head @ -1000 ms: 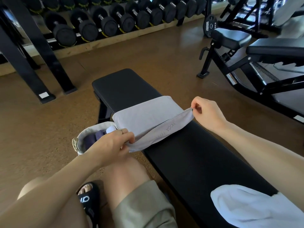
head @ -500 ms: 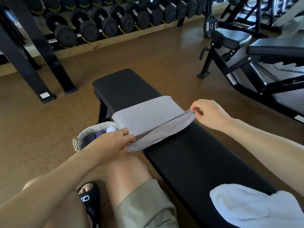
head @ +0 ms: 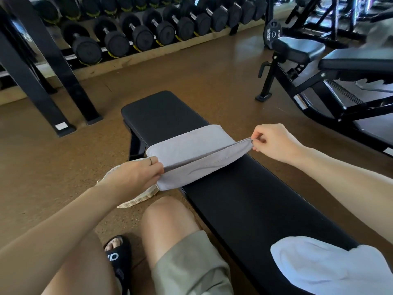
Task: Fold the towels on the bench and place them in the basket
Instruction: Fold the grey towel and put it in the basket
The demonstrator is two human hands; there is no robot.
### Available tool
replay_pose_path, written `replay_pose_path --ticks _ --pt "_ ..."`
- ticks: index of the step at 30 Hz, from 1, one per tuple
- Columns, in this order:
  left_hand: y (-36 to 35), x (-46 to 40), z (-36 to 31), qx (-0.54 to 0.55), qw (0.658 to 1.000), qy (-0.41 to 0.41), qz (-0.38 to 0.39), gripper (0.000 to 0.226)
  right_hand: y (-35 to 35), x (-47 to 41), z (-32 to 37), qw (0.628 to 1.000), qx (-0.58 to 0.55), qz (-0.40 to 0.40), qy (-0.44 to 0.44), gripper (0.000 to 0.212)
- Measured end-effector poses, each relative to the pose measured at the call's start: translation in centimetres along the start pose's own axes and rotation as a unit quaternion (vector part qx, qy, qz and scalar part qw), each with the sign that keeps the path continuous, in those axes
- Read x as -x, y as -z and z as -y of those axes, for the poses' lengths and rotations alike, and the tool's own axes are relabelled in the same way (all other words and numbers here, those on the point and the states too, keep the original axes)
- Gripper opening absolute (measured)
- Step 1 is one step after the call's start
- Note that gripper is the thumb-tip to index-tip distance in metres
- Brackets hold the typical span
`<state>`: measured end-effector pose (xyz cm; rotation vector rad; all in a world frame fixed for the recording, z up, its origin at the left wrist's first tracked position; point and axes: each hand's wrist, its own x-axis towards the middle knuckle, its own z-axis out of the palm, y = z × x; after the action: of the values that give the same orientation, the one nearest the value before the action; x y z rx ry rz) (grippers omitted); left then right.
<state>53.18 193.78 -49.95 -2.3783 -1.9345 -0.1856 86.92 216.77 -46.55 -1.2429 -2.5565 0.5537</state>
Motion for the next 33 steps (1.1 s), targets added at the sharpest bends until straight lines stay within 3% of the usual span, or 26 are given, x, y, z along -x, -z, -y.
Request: replay_pose_path --ticks 2,5,13,17,20,28,33 --pt "0.6 0.0 0.2 -0.021 0.999 0.003 -0.026 0.005 0.1 -0.1 0.2 1.000 0.005 -0.010 0.007 0.018" --pt "1.6 -0.1 0.4 -0.013 0.999 0.037 -0.027 0.015 0.1 -0.2 0.6 1.000 0.019 -0.019 0.016 0.019" --pt "4.7 -0.1 1.1 -0.023 0.998 0.057 -0.031 0.004 0.8 -0.9 1.8 0.996 0.059 -0.061 0.038 0.018" --pt "6.3 -0.1 1.3 -0.033 0.994 0.070 -0.072 0.002 1.3 -1.7 2.5 0.989 0.088 -0.079 0.086 0.019" --pt "7.3 -0.4 1.2 -0.014 0.987 0.131 -0.087 0.009 1.7 -2.3 2.9 0.986 0.114 -0.082 0.094 0.024" --pt "10.4 -2.1 1.7 -0.006 0.970 0.220 -0.104 0.016 3.5 -3.0 5.4 0.983 0.069 -0.135 0.101 0.021" --pt "13.8 -2.8 2.9 -0.084 0.956 0.204 -0.192 0.012 6.2 -4.6 6.5 0.967 0.012 -0.226 0.118 0.020"
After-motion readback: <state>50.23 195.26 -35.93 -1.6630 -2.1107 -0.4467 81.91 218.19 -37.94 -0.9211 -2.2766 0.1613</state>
